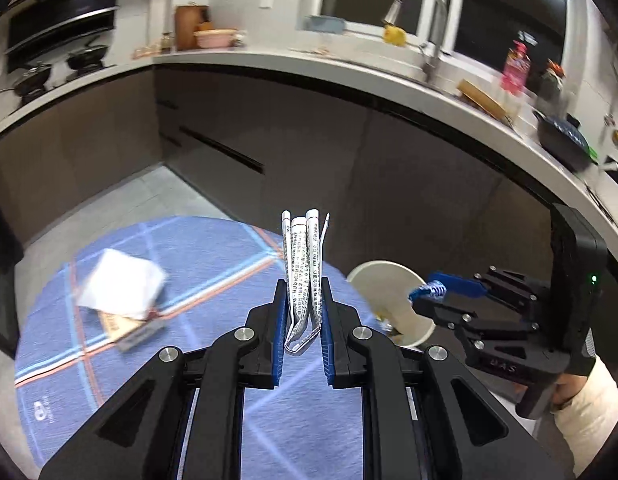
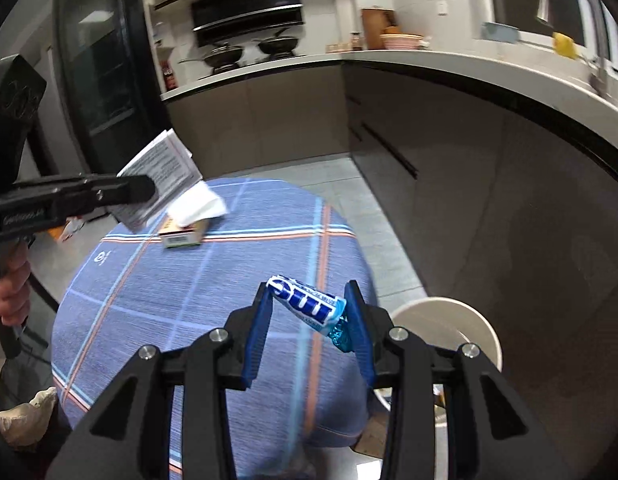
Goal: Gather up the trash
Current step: 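Carry mint roll and receipt over the white bin and open both tools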
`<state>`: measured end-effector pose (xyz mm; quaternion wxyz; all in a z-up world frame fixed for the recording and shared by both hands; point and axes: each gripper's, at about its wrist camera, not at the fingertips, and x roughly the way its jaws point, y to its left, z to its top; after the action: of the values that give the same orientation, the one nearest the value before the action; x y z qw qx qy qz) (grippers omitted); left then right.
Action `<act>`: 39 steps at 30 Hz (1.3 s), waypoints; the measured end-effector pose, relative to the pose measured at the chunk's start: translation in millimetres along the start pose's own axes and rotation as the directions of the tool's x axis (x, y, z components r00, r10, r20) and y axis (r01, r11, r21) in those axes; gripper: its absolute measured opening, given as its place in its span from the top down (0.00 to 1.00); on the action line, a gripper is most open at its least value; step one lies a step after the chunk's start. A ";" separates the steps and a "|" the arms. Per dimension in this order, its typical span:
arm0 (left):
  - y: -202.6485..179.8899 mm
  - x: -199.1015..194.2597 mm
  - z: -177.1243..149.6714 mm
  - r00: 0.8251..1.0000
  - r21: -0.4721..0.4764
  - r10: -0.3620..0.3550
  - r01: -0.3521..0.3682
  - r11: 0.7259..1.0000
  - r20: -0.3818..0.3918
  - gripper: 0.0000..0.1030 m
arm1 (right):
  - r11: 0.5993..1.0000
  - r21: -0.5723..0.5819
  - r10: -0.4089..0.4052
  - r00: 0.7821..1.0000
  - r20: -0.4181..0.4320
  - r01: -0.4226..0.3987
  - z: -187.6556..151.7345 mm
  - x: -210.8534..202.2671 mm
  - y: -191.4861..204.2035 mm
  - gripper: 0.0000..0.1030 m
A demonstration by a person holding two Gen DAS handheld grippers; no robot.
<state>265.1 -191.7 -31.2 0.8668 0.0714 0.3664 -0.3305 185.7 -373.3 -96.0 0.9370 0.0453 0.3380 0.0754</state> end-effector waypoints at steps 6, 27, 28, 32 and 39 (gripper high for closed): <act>-38.5 38.4 6.6 0.994 0.024 -0.081 0.083 0.996 -0.076 0.87 | 0.994 0.099 -0.050 0.999 0.003 0.049 -23.0 -5.2 -50.0 0.63; -117.6 200.4 -2.6 0.945 0.069 -0.098 0.126 0.990 -0.311 0.86 | 0.977 0.150 -0.135 0.985 -0.102 0.150 -92.8 63.5 -136.1 0.61; -118.4 205.4 -2.7 0.944 0.072 -0.095 0.123 0.990 -0.316 0.86 | 0.978 0.147 -0.135 0.985 -0.108 0.150 -93.7 68.0 -137.7 0.61; -119.7 220.3 -4.8 0.942 0.069 -0.080 0.108 0.992 -0.325 0.85 | 0.976 0.131 -0.154 0.979 -0.130 0.171 -98.0 85.6 -143.8 0.61; -122.1 222.6 -1.8 0.961 0.097 -0.041 0.070 0.993 -0.275 0.43 | 0.974 0.059 -0.212 0.971 -0.107 0.220 -99.3 99.1 -140.9 0.23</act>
<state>301.9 -401.2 -169.9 0.7936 0.1515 0.4659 -0.3608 213.0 -491.6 -253.4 0.9193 0.0376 0.3899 -0.0370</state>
